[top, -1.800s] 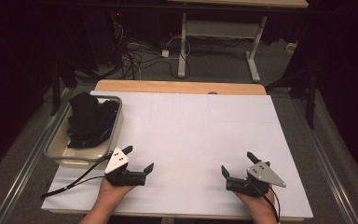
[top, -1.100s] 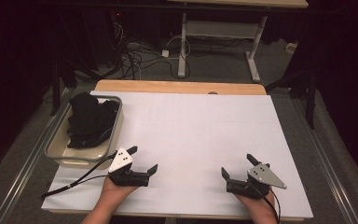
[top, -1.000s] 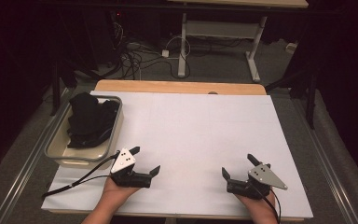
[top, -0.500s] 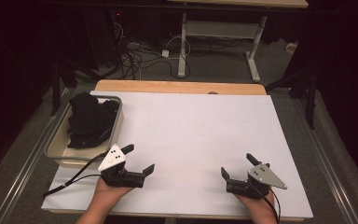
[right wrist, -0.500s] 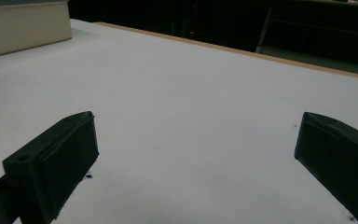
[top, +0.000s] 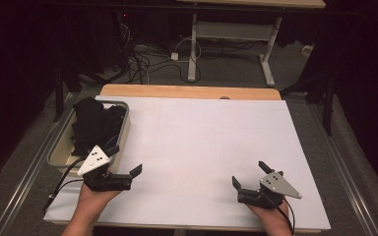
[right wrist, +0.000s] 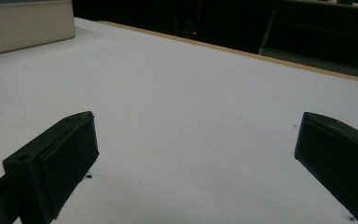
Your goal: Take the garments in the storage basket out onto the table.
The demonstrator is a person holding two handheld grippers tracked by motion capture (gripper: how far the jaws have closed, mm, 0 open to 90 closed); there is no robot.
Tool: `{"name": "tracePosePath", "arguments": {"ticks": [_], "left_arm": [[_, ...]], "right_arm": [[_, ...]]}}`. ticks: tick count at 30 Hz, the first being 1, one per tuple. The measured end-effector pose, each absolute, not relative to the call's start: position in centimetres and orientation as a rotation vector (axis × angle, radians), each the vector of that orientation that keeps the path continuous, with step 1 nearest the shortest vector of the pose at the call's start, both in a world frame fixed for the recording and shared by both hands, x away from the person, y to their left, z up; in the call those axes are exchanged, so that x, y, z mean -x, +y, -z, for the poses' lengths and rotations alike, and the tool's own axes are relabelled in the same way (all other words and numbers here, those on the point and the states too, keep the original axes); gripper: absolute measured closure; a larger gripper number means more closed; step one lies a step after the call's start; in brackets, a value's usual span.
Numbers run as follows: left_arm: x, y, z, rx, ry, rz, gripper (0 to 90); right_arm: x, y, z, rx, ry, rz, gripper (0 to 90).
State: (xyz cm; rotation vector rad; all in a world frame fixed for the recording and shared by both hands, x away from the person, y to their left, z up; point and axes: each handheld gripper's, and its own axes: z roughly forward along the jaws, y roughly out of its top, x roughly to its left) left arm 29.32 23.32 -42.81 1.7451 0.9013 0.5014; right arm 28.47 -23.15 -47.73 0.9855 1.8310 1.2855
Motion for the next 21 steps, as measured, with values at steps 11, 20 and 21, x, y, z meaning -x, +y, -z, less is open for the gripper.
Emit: {"name": "tracePosePath", "arguments": {"ticks": [11,20,21], "left_arm": [[-29.9,26.6,43.1,-1.737,0.978,-0.517,0.0],[-30.0,29.6,43.1,-1.743,1.054,-0.565,0.0],[-30.0,30.0,43.1,-1.741,1.063,-0.569,0.0]], "right_arm": [[-28.5,-23.5,47.8,-0.998,1.829,-1.282,0.2],[-28.4,-24.3,47.7,-1.013,1.814,-1.295,0.2],[-28.4,-24.4,47.7,-1.018,1.808,-1.297,0.2]]}}
